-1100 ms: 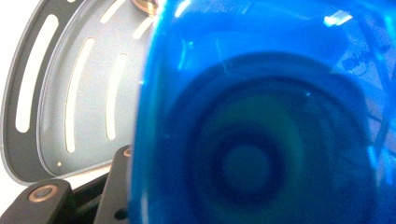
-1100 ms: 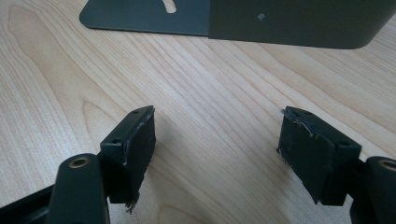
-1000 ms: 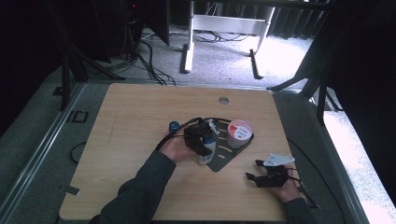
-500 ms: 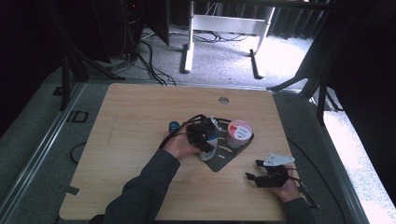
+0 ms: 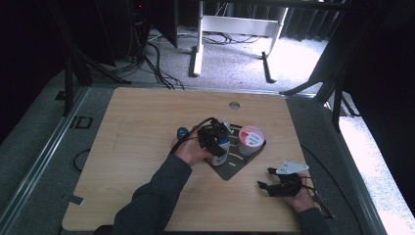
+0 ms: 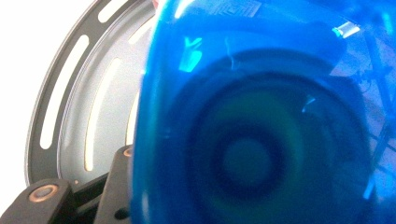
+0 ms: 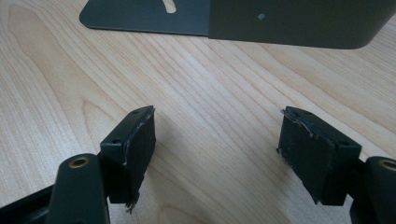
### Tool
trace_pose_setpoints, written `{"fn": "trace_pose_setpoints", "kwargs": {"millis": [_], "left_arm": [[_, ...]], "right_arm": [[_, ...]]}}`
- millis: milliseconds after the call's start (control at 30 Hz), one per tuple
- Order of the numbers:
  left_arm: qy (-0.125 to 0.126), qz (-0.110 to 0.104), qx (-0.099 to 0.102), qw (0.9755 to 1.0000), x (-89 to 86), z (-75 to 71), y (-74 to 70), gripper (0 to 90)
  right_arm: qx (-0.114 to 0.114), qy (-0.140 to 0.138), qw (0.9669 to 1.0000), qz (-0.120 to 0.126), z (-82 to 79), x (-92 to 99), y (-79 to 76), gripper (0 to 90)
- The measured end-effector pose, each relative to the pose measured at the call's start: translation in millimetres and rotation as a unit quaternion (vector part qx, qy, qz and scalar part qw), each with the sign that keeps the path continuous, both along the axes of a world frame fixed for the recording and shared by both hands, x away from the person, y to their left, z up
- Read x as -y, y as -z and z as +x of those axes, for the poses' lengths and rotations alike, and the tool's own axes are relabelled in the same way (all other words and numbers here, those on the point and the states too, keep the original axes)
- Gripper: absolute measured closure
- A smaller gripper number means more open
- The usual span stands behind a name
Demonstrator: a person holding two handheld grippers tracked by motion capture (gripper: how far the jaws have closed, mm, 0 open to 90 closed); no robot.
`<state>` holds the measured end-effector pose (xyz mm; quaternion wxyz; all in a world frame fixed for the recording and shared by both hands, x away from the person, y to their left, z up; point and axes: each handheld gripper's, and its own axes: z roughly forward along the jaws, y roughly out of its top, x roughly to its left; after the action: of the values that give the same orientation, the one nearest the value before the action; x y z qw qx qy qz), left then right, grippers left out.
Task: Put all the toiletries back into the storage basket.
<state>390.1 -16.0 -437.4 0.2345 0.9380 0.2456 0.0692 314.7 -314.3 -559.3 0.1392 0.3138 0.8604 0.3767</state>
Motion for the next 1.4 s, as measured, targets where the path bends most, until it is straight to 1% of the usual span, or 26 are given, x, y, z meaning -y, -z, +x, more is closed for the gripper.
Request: {"fn": "trace_pose_setpoints", "kwargs": {"millis": [667, 800, 900, 1100, 1200, 1400], "left_arm": [[-0.015, -0.012, 0.007, 0.9998, 7.2, 9.4, -1.7, 55.1], [-0.022, -0.016, 0.004, 0.9996, 7.3, 14.0, -0.3, 55.1], [-0.027, -0.015, 0.004, 0.9995, 6.3, 17.0, 0.8, 55.1], [-0.038, -0.025, 0.007, 0.9989, 5.7, 22.2, 2.3, 55.1], [-0.045, -0.025, 0.010, 0.9986, 6.8, 24.6, 3.1, 55.1], [-0.048, -0.023, 0.013, 0.9985, 12.5, 29.3, 3.1, 55.0]], "right_arm": [[0.000, -0.001, 1.0000, 0.000, 0.1, 0.2, -0.1, 26.9], [0.000, -0.001, 1.0000, 0.000, 0.1, 0.2, 0.0, 26.9], [-0.001, -0.002, 1.0000, 0.000, 0.1, 0.2, -0.1, 26.9], [-0.001, -0.002, 1.0000, 0.000, 0.1, 0.2, 0.0, 26.9], [-0.001, -0.001, 1.0000, 0.000, 0.1, 0.2, 0.0, 26.9], [-0.001, -0.002, 1.0000, 0.000, 0.1, 0.2, 0.0, 26.9]]}}
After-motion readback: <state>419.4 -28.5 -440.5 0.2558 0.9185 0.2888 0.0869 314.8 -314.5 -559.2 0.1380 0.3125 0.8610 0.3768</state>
